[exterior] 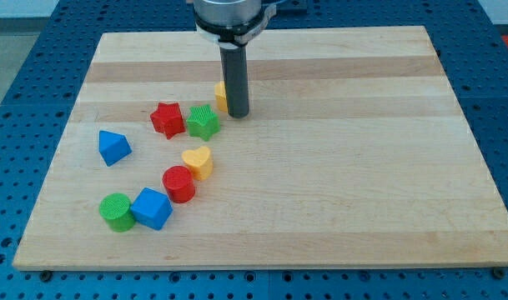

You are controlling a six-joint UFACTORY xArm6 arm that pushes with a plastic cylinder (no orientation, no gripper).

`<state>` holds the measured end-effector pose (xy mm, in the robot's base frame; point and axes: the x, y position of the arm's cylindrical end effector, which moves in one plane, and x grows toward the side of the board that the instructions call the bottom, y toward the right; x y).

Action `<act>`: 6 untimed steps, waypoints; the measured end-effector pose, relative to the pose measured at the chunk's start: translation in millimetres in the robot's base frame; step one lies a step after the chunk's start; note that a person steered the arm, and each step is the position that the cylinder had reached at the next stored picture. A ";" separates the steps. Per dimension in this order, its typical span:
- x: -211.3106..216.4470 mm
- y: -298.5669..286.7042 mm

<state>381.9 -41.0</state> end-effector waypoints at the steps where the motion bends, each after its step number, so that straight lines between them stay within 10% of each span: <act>1: -22.2 0.0; 6: -30.2 -64.2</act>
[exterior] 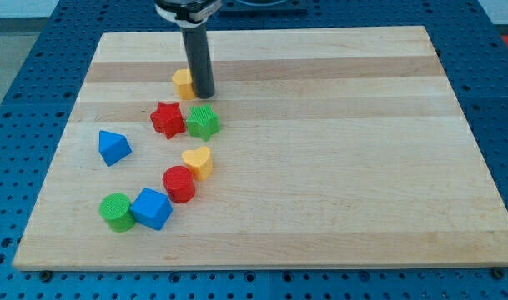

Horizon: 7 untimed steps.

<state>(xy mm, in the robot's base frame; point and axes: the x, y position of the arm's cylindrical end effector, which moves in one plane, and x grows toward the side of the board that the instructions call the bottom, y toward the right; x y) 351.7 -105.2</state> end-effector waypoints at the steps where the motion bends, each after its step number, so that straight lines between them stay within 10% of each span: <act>1: 0.2 -27.3; 7: -49.3 -60.8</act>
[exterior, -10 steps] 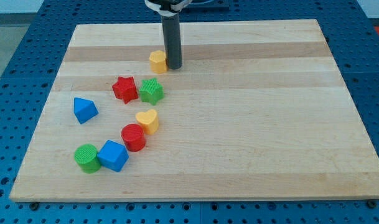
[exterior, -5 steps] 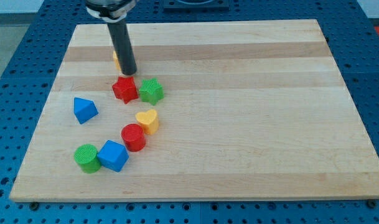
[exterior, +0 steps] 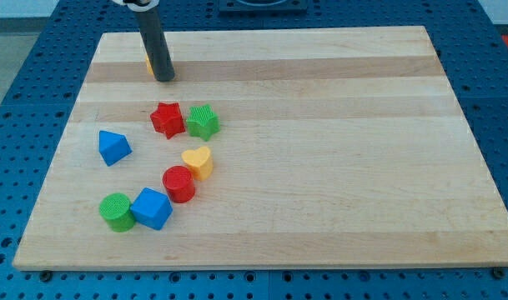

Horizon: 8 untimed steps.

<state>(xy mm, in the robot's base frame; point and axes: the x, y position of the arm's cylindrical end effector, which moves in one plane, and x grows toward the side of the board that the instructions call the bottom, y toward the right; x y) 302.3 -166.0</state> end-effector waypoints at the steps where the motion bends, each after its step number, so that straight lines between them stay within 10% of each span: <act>1: -15.9 0.0; 8: -48.2 -41.1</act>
